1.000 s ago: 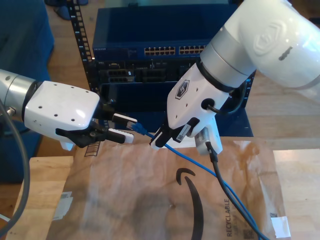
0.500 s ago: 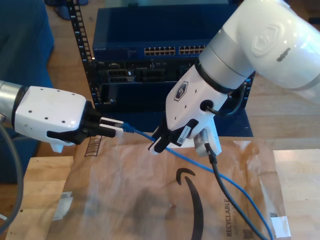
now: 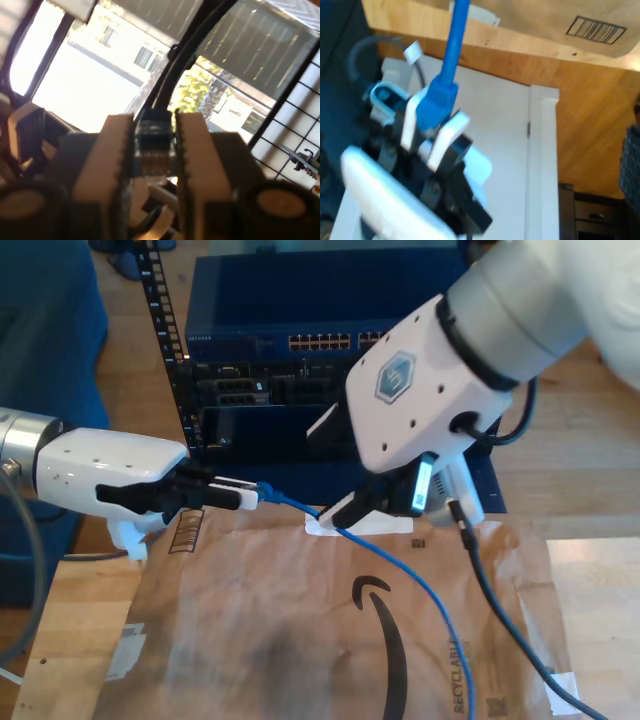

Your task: Grab the cable and plug it in

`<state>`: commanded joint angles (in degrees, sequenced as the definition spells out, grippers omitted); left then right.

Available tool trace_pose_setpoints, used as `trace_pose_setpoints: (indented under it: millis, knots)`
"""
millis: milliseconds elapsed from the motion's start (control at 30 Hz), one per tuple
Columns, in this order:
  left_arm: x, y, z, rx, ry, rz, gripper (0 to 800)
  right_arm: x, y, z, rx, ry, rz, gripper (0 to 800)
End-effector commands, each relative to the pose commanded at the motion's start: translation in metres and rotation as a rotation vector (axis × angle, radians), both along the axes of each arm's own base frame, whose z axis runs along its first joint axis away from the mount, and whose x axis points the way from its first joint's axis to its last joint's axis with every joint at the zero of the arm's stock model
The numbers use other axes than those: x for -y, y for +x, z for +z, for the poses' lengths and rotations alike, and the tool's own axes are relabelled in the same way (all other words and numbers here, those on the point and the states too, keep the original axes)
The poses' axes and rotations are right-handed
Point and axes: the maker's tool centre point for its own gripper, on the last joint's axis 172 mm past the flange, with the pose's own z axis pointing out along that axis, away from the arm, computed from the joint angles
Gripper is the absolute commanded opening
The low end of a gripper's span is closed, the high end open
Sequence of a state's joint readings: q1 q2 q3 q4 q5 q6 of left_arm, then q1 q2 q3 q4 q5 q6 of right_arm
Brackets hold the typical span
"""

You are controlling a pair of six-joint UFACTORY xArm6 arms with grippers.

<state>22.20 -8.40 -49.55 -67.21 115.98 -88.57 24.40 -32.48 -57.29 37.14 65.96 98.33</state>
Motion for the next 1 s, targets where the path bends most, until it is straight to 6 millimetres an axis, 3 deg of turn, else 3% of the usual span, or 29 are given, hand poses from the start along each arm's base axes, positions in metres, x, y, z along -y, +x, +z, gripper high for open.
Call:
trace_pose_setpoints:
  millis: [133, 333, 400, 500, 667, 767, 833, 1000]
  knots:
    - [-0.01, 0.006, 0.015, -0.086, -0.113, 0.014, 2, 0.011, 0.016, 0.017, 0.181, 0.045, -0.044, 796]
    - [-0.015, 0.003, 0.042, -0.115, -0.245, -0.025, 5, 0.013, 0.031, 0.023, 0.259, 0.062, -0.077, 796]
    - [-0.016, 0.001, 0.043, -0.128, -0.257, -0.036, 5, 0.001, 0.029, 0.024, 0.311, 0.06, -0.03, 796]
    - [-0.018, 0.002, 0.04, -0.148, -0.268, -0.04, 5, -0.034, 0.019, 0.013, 0.336, 0.06, 0.047, 796]
    - [-0.032, 0.013, 0.042, -0.165, -0.297, -0.003, 6, -0.057, 0.005, -0.005, 0.369, 0.062, 0.103, 796]
    - [-0.037, 0.011, 0.05, -0.166, -0.342, -0.012, 6, -0.06, 0.012, 0.005, 0.427, 0.075, 0.087, 796]
    - [-0.046, 0.014, 0.055, -0.171, -0.389, 0.0, 7, -0.064, 0.008, 0.007, 0.44, 0.078, 0.103, 794]
    - [-0.046, 0.013, 0.055, -0.179, -0.405, -0.006, 8, -0.068, 0.005, 0.006, 0.442, 0.078, 0.117, 790]
